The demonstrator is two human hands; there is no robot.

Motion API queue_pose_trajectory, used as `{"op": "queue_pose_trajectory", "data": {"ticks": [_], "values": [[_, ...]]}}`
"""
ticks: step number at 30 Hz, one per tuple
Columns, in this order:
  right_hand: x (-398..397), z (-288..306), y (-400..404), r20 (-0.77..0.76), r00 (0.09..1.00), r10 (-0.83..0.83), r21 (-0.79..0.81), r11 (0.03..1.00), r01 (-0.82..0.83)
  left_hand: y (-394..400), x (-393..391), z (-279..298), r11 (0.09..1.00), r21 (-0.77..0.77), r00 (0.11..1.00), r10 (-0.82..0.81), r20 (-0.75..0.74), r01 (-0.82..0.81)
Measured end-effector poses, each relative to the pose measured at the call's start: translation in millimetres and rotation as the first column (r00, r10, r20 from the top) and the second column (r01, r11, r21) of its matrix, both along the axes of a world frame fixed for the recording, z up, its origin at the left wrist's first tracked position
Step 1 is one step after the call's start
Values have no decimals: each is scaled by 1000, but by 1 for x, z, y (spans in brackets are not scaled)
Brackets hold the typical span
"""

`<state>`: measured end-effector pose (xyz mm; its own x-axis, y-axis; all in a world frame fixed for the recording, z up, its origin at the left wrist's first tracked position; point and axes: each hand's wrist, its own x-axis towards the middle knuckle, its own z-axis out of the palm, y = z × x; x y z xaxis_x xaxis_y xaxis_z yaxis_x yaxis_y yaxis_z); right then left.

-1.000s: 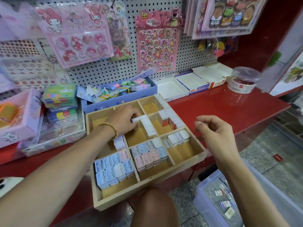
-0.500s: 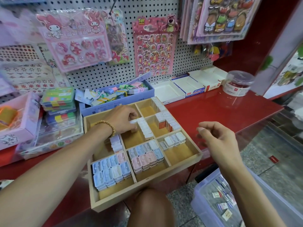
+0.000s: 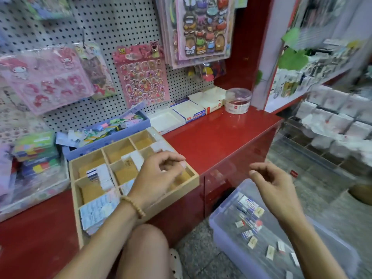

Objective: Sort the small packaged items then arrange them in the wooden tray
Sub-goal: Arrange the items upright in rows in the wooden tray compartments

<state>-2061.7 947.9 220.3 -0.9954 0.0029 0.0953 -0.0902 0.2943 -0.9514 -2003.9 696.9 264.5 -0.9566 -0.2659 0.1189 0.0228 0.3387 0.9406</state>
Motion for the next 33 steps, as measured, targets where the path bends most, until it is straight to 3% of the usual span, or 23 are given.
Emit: {"op": "queue_pose_trajectory", "data": {"ticks": [8, 16, 24, 29, 31, 33], "values": [[28, -72, 97, 124, 971, -205, -8, 978, 207, 102, 14, -77, 979, 190, 963, -125, 241, 79], [35, -152, 154, 291, 924, -247, 4, 966, 257, 161, -15, -164, 983, 172, 902, -137, 409, 71], [3, -237, 154, 460, 832, -310, -1, 937, 349, 175, -61, -275, 947, -196, 858, -126, 499, 254], [-34, -293, 137, 534, 795, -287, 32, 947, 320, 168, -85, -329, 746, -487, 811, -122, 572, 455], [-49, -312, 132, 574, 774, -266, 20, 950, 311, 168, -86, -339, 651, -610, 828, -51, 559, 452], [-66, -335, 126, 607, 756, -244, -3, 951, 310, 169, -85, -344, 615, -682, 862, 5, 507, 397]]}}
